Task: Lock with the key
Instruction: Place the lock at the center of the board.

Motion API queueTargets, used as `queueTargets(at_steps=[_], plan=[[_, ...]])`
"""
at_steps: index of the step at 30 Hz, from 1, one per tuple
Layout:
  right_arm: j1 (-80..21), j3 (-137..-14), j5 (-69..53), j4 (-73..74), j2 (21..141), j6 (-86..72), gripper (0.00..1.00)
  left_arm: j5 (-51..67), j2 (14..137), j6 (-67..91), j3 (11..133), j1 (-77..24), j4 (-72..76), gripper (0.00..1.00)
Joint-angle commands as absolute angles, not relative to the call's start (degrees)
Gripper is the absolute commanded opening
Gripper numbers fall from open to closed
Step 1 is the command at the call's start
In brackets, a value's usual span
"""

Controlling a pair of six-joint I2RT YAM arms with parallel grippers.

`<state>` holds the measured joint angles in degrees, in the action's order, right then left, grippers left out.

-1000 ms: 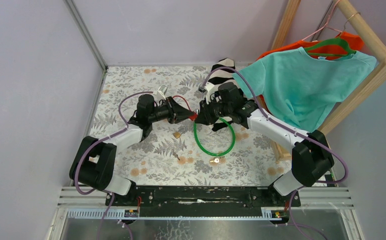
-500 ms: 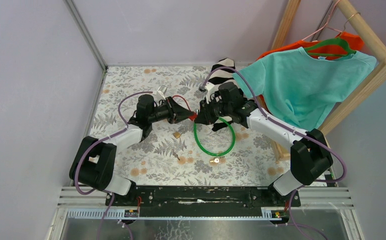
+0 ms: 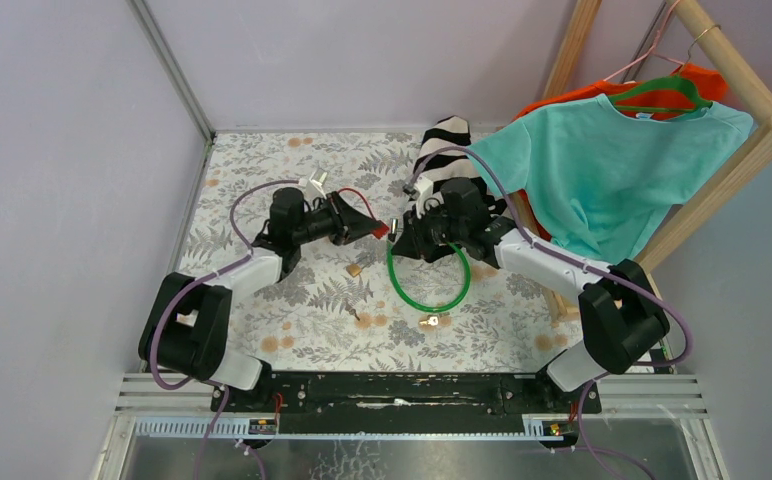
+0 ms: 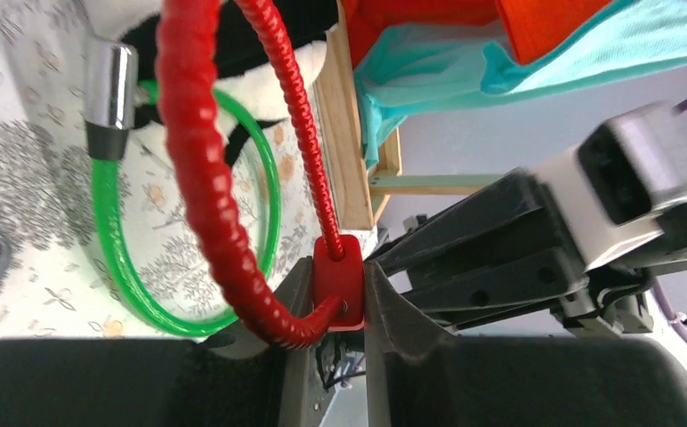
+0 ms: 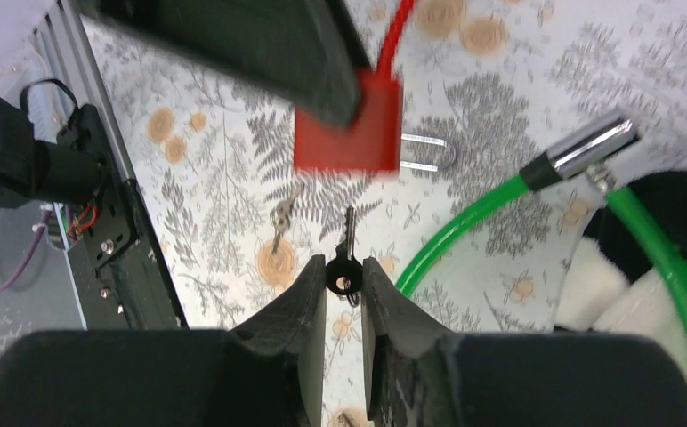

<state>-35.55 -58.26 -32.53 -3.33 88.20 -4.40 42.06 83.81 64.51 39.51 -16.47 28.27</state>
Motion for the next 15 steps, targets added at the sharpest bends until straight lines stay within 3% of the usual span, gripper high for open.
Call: queueTargets(at_steps=[1,10,15], plan=[[-35.24,-55.96,-33.18,-1.80,86.38,-5.23,0.00,39.42,81.92,58.58,42.94,-14.81,28.07,0.00],[-35.24,-56.28,-32.98,-0.75,85.72,-2.86,0.00,39.26,81.10,50.14,45.92,-14.62,21.65,0.00],[-35.24,-56.80,-30.18,2.07,83.61,2.24,0.00,39.41,81.78,33.68,50.74,-11.52,3.34,0.00]])
